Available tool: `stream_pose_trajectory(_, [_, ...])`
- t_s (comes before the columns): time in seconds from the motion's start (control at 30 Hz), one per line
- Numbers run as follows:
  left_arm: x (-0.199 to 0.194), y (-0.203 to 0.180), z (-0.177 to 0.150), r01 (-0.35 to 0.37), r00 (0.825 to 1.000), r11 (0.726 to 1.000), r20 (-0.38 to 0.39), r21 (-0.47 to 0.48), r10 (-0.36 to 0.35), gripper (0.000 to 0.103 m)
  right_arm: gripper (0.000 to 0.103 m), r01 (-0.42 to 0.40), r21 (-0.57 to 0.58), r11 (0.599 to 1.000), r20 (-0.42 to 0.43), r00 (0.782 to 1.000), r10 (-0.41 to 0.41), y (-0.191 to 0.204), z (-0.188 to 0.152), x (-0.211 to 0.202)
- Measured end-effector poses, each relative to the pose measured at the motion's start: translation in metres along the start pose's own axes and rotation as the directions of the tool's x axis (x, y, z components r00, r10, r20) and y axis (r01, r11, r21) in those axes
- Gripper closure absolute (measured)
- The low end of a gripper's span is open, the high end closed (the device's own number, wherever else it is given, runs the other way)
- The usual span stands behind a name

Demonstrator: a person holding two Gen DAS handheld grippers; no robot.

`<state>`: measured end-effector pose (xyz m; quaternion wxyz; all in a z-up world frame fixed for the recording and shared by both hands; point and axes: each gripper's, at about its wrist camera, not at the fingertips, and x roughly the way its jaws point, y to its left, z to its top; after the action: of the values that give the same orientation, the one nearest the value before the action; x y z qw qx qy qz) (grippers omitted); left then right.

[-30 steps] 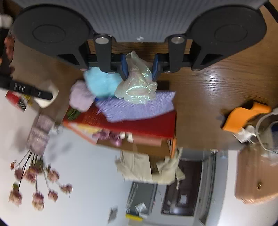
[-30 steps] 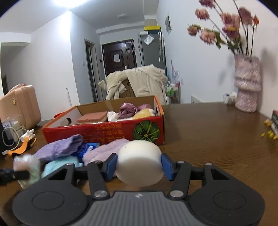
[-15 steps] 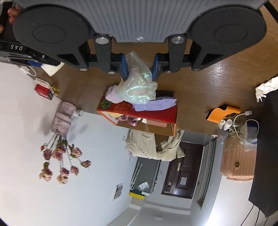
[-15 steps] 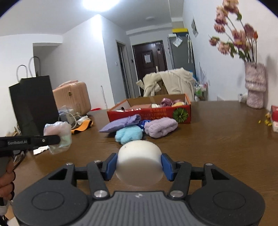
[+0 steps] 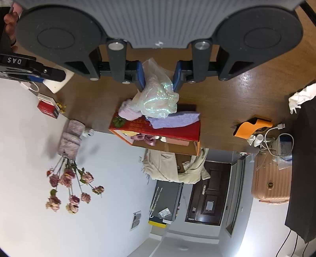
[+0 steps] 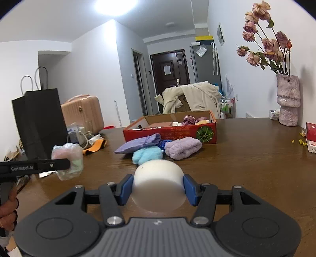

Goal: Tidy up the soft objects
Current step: 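Carry the cylinder sponge with the right gripper while the left carries the plastic bag into the box, releasing both, then move both grippers back over the remaining soft items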

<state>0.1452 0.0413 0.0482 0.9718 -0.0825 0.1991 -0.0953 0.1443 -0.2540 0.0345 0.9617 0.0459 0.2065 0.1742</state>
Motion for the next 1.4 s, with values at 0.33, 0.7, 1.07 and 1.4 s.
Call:
stream_pose_trajectory(0.33, [0.105, 0.022, 0.089, 0.017, 1.000, 0.998, -0.009, 0.057, -0.016, 0.073, 0.049, -0.034, -0.110, 0.993, 0.015, 0.999, 0.036, -0.011, 0.083, 0.086])
stream_pose_trajectory(0.7, [0.308, 0.076, 0.173, 0.007, 0.986, 0.999, -0.167, 0.053, 0.002, 0.069, 0.048, -0.150, -0.219, 0.964, -0.123, 0.984, 0.126, 0.017, 0.170, 0.298])
stream_pose_trajectory(1.07, [0.358, 0.110, 0.175, 0.003, 0.985, 1.000, -0.175, -0.027, -0.008, 0.042, 0.029, -0.217, -0.143, 0.965, -0.249, 0.952, 0.177, 0.039, 0.152, 0.403])
stream_pose_trajectory(1.4, [0.279, 0.093, 0.202, -0.029, 0.997, 0.999, -0.070, 0.026, 0.030, 0.030, 0.030, -0.140, -0.128, 0.982, -0.109, 0.986, 0.127, -0.006, 0.200, 0.315])
